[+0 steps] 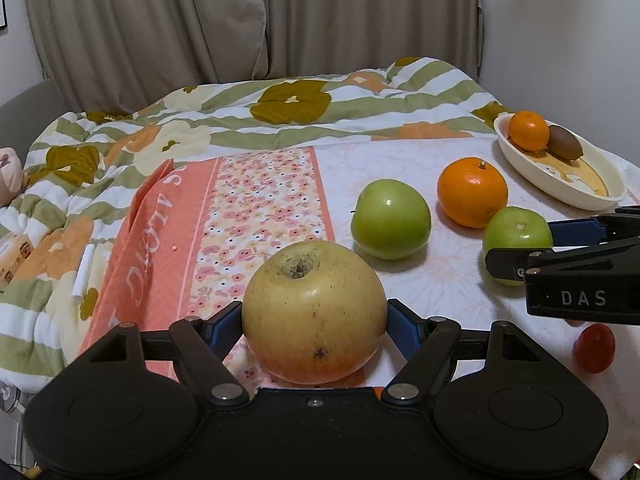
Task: Organize fruits
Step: 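Grasp the yellow apple with the left tool while the right tool grasps a green apple, then carry both apples over the duck bowl and lower them in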
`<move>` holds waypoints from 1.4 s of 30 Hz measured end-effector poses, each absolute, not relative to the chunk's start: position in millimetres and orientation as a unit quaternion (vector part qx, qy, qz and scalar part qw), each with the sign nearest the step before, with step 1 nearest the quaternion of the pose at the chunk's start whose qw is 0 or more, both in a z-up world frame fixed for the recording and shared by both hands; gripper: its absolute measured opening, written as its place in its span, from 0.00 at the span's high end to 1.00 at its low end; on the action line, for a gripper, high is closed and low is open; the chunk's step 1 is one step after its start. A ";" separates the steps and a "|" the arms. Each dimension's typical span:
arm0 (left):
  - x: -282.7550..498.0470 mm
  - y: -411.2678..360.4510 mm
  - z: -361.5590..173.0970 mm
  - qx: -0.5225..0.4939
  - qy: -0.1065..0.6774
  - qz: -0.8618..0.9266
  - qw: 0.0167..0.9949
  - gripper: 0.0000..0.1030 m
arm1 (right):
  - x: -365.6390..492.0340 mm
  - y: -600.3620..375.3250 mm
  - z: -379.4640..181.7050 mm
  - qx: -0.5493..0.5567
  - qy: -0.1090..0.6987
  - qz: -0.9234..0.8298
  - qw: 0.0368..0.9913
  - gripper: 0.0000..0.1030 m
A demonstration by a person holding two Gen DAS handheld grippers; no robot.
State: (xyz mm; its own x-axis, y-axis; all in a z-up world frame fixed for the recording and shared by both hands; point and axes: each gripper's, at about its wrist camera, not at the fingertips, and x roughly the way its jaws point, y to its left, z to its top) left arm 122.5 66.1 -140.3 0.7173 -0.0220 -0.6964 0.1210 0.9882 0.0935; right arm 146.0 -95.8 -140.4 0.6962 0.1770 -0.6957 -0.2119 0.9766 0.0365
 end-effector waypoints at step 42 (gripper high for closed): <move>77.6 -10.2 -5.7 0.047 0.320 -0.054 0.945 0.23 | 95.2 -208.1 -9.8 0.015 0.331 0.091 0.939 0.34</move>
State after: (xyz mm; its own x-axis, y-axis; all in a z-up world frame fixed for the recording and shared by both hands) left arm 77.6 -10.2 -5.7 0.7898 -0.0717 -0.6092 0.1317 0.9898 0.0542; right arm 95.2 -208.1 -9.8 0.7646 0.1805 -0.6188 -0.1609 0.9830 0.0880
